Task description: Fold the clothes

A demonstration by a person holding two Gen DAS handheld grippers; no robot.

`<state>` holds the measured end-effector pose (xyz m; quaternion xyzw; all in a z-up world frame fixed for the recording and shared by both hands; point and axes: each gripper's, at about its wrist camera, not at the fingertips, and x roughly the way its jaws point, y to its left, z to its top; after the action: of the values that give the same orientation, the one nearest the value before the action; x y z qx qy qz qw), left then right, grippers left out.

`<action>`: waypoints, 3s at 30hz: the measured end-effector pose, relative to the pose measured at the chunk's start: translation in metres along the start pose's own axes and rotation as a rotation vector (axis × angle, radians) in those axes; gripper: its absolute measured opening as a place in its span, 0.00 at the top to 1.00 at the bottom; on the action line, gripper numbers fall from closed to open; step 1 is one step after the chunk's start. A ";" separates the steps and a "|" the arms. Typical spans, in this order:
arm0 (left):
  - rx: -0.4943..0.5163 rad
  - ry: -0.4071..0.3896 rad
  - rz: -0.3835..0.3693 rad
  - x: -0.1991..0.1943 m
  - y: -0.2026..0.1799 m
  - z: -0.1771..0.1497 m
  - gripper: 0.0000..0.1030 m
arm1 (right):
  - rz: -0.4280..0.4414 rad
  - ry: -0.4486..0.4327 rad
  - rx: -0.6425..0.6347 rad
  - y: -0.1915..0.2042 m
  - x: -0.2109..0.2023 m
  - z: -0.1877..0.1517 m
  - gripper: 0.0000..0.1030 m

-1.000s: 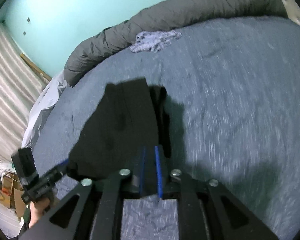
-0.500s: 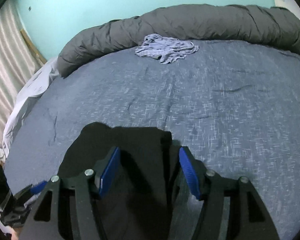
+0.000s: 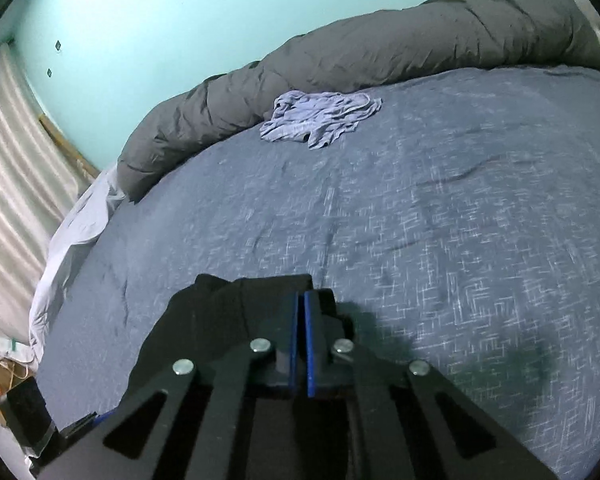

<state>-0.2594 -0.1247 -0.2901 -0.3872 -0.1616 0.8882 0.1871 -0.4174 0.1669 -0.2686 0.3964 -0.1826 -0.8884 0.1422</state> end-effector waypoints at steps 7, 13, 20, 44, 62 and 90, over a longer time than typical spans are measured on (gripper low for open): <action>0.008 0.006 0.001 0.001 -0.001 -0.001 0.36 | -0.088 0.009 0.034 -0.009 -0.001 -0.005 0.98; 0.016 0.014 0.004 0.002 -0.003 -0.002 0.36 | -0.145 0.025 0.011 -0.005 0.002 -0.008 0.99; 0.017 0.021 0.008 0.004 -0.004 -0.003 0.36 | -0.121 -0.033 -0.117 0.040 -0.020 0.007 0.97; 0.016 0.014 0.005 -0.006 -0.004 0.001 0.37 | -0.102 0.166 -0.243 0.083 0.011 -0.020 0.98; -0.068 -0.018 -0.007 -0.019 0.022 0.011 0.37 | -0.047 0.144 -0.220 0.117 0.026 -0.113 1.00; -0.039 0.002 -0.027 0.000 0.004 0.017 0.37 | -0.028 -0.020 0.107 0.065 -0.060 -0.161 0.92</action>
<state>-0.2726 -0.1304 -0.2805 -0.3892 -0.1839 0.8820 0.1916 -0.2502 0.0985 -0.3005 0.3969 -0.2258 -0.8833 0.1066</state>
